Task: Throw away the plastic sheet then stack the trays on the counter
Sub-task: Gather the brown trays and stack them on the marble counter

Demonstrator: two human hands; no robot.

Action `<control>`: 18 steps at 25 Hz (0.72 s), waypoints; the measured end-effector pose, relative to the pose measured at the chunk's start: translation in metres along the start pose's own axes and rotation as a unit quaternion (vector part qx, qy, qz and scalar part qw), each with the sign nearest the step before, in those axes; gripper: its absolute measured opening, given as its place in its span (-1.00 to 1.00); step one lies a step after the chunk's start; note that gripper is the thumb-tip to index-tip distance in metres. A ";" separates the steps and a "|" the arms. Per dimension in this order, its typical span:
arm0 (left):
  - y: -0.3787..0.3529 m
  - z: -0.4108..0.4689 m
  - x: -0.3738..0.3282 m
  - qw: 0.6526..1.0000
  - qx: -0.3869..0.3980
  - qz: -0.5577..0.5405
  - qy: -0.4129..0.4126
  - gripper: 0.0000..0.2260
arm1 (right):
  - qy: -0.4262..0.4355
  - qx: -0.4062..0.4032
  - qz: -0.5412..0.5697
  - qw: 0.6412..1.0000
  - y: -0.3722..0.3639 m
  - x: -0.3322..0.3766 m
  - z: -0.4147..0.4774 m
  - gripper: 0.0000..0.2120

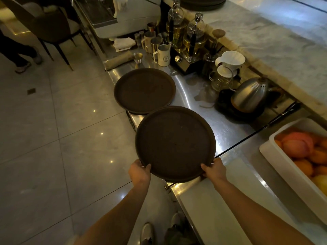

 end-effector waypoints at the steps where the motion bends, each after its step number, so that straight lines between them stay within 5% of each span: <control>1: 0.000 0.000 0.000 1.000 0.000 0.002 -0.002 -0.67 | 0.003 0.001 -0.006 1.000 0.000 0.001 -0.001 -0.60; 11: -0.003 0.008 0.010 1.000 -0.001 -0.017 0.014 -0.68 | 0.084 -0.023 -0.078 0.993 0.008 0.007 -0.018 -0.70; 18: -0.011 0.016 0.013 0.994 0.029 -0.080 0.065 -0.52 | 0.030 0.019 -0.096 0.995 0.004 0.013 -0.004 -0.63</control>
Point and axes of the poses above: each hand's wrist, its own z-axis towards the middle knuckle, its own y-axis out of the back of the hand, x = y × z, the point moved 3 cm from there along z, towards the middle knuckle, and after that the axes turned 2 degrees about z, right-handed, at the moved point
